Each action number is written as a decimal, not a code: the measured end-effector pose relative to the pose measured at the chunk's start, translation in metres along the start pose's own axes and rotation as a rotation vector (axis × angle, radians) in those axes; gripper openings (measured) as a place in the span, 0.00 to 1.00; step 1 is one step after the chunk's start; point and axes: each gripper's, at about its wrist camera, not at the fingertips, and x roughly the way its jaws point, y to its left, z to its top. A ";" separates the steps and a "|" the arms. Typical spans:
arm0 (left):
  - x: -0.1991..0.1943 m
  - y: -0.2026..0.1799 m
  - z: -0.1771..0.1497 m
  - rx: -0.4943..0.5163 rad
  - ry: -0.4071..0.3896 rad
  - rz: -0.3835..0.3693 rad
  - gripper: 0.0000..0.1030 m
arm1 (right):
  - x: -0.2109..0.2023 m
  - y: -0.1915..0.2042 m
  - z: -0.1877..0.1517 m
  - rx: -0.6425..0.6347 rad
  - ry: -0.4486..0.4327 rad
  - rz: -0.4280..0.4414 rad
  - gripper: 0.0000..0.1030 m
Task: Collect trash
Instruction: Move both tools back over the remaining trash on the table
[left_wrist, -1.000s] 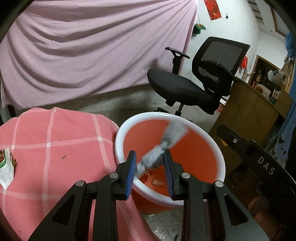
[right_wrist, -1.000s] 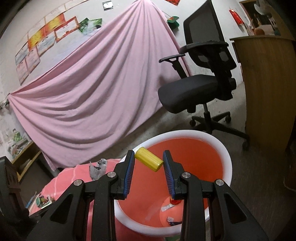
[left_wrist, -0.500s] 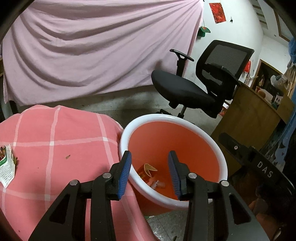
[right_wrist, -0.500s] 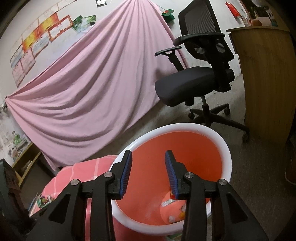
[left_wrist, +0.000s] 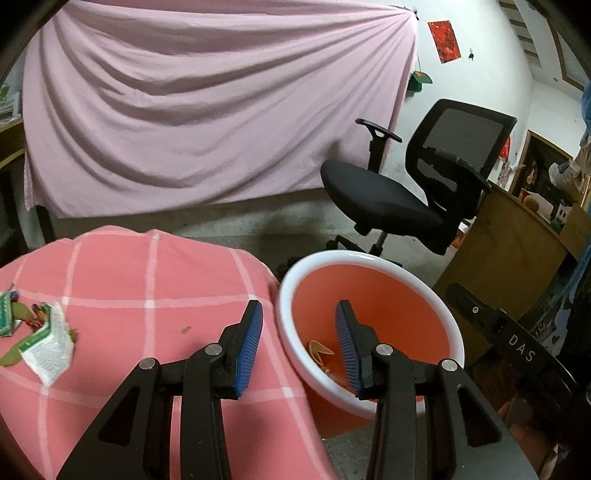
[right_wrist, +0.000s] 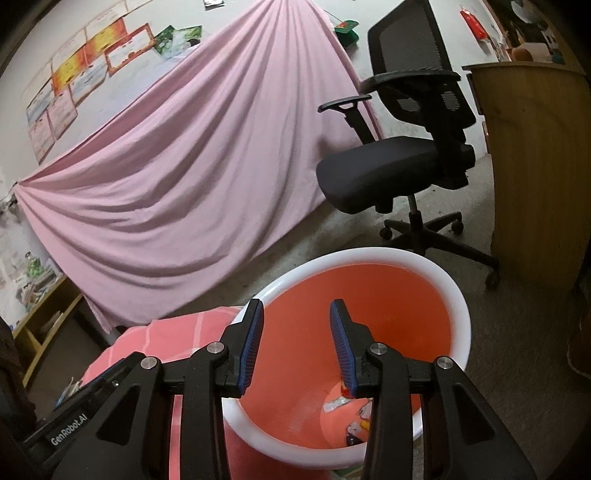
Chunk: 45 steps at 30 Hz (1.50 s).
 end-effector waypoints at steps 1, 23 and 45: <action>-0.003 0.002 0.000 -0.002 -0.005 0.004 0.34 | -0.001 0.003 0.000 -0.008 -0.005 0.007 0.40; -0.129 0.114 -0.001 -0.104 -0.296 0.195 0.61 | -0.023 0.114 -0.015 -0.203 -0.229 0.266 0.96; -0.189 0.196 -0.050 -0.028 -0.495 0.438 0.98 | -0.020 0.214 -0.080 -0.550 -0.279 0.368 1.00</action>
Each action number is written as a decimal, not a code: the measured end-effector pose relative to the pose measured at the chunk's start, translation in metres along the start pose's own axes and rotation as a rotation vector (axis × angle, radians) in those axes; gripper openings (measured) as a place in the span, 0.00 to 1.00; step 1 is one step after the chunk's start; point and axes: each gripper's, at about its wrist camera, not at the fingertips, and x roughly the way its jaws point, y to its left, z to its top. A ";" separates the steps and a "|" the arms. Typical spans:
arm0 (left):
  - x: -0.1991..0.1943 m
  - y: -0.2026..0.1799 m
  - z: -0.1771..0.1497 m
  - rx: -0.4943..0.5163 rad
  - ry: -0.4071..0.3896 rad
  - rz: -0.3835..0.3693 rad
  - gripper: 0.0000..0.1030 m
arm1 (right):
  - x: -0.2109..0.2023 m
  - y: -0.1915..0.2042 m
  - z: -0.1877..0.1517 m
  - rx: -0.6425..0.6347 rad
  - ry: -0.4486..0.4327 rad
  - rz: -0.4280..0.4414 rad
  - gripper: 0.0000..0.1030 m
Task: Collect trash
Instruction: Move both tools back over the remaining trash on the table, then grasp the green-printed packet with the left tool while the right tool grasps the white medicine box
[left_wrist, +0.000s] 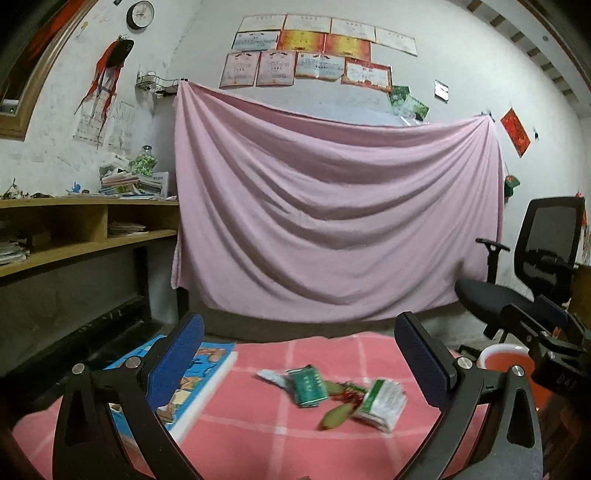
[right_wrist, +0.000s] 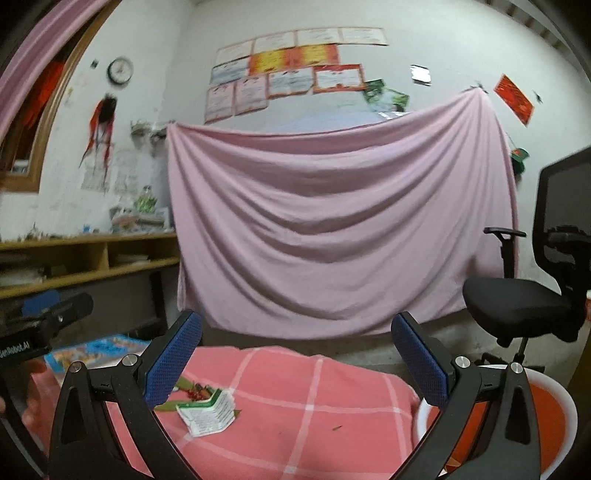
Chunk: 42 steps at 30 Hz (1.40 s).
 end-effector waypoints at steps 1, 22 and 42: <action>0.002 0.003 -0.002 0.005 0.012 0.001 0.98 | 0.003 0.004 -0.001 -0.012 0.015 0.009 1.00; 0.065 0.044 -0.029 -0.058 0.353 0.027 0.97 | 0.098 0.046 -0.042 -0.153 0.545 0.260 0.99; 0.127 0.020 -0.061 -0.111 0.633 -0.156 0.63 | 0.120 0.034 -0.057 -0.077 0.725 0.305 0.57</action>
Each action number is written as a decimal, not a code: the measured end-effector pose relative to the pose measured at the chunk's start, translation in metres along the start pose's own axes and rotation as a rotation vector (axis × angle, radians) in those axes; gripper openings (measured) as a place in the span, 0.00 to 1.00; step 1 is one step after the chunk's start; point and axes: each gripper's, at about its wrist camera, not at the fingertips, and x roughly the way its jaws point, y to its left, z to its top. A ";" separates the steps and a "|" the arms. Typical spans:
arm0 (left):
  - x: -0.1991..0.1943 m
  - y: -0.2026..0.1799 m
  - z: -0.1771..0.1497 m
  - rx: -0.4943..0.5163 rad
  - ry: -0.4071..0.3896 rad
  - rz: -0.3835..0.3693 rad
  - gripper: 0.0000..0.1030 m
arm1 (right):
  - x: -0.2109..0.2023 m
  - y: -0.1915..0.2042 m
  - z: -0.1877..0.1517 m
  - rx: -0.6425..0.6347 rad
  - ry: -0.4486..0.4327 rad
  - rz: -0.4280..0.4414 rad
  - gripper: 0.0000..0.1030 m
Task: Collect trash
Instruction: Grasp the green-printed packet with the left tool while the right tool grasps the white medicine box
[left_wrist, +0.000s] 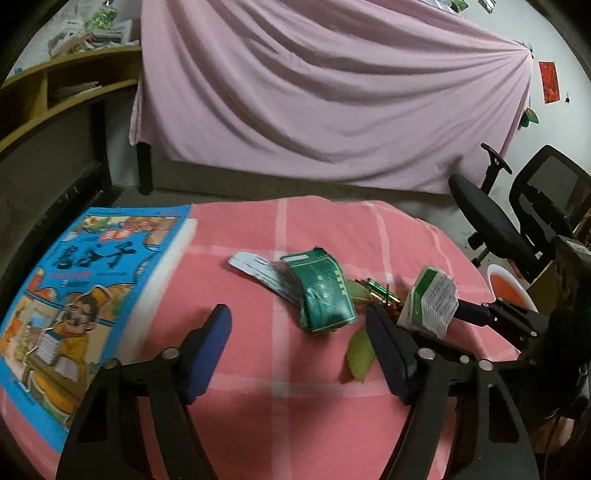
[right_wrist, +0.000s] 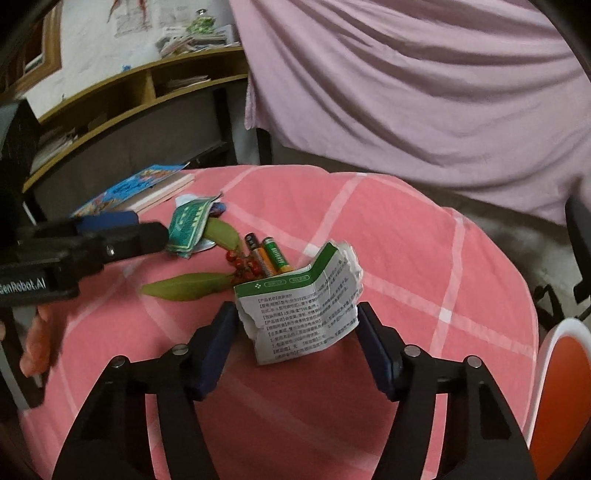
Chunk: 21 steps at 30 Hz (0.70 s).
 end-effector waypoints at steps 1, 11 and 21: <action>0.000 -0.001 0.001 0.000 0.004 -0.004 0.63 | -0.001 -0.004 0.000 0.016 -0.003 -0.004 0.57; 0.022 -0.021 0.014 0.044 0.044 0.012 0.49 | -0.010 -0.023 -0.002 0.112 -0.038 -0.041 0.57; 0.020 -0.014 0.006 0.028 0.046 0.011 0.24 | -0.012 -0.027 -0.004 0.141 -0.038 -0.033 0.53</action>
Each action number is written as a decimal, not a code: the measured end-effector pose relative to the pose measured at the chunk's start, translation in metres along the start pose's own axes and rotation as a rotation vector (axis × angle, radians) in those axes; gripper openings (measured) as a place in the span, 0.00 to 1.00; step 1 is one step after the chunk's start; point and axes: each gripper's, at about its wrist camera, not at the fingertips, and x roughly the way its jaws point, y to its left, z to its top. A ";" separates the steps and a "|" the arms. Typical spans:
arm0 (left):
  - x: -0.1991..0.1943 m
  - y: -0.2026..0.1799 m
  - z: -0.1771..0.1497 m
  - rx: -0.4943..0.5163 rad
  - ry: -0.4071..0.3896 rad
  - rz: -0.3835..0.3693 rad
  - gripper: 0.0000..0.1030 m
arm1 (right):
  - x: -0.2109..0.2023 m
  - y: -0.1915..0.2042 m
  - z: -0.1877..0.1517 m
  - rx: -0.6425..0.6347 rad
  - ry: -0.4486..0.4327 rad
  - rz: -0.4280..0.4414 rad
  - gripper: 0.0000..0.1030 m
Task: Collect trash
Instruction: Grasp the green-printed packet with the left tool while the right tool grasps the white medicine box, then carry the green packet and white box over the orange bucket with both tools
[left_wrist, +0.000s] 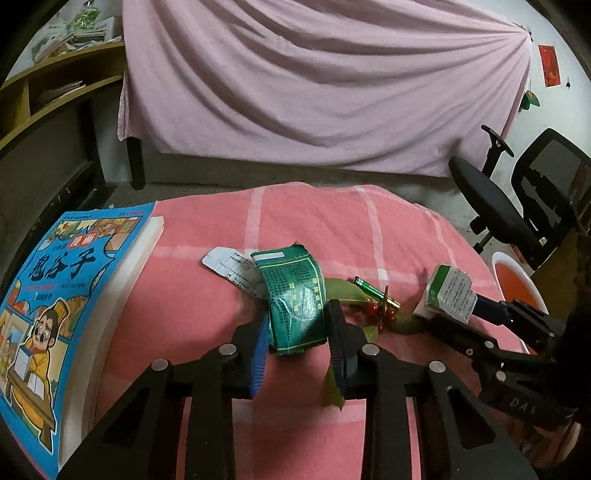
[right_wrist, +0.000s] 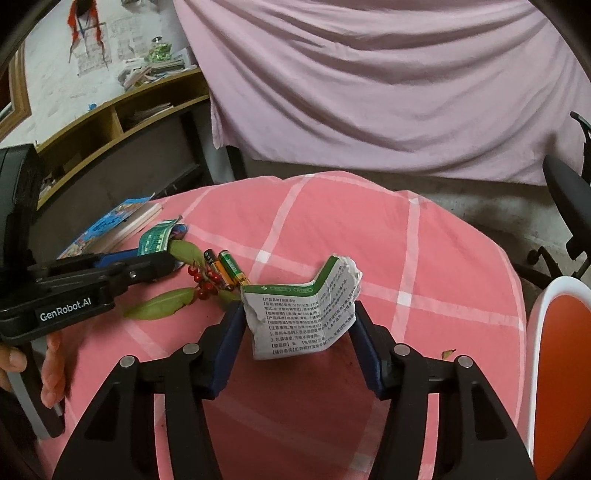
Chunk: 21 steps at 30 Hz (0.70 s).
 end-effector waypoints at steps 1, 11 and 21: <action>-0.003 -0.001 -0.002 -0.002 -0.006 -0.003 0.24 | -0.001 -0.001 -0.001 0.004 -0.004 0.003 0.53; -0.039 -0.005 -0.023 -0.006 -0.109 -0.058 0.24 | -0.028 -0.003 -0.009 0.018 -0.120 0.013 0.52; -0.081 -0.037 -0.040 0.152 -0.337 -0.035 0.24 | -0.070 0.000 -0.021 0.011 -0.365 -0.005 0.52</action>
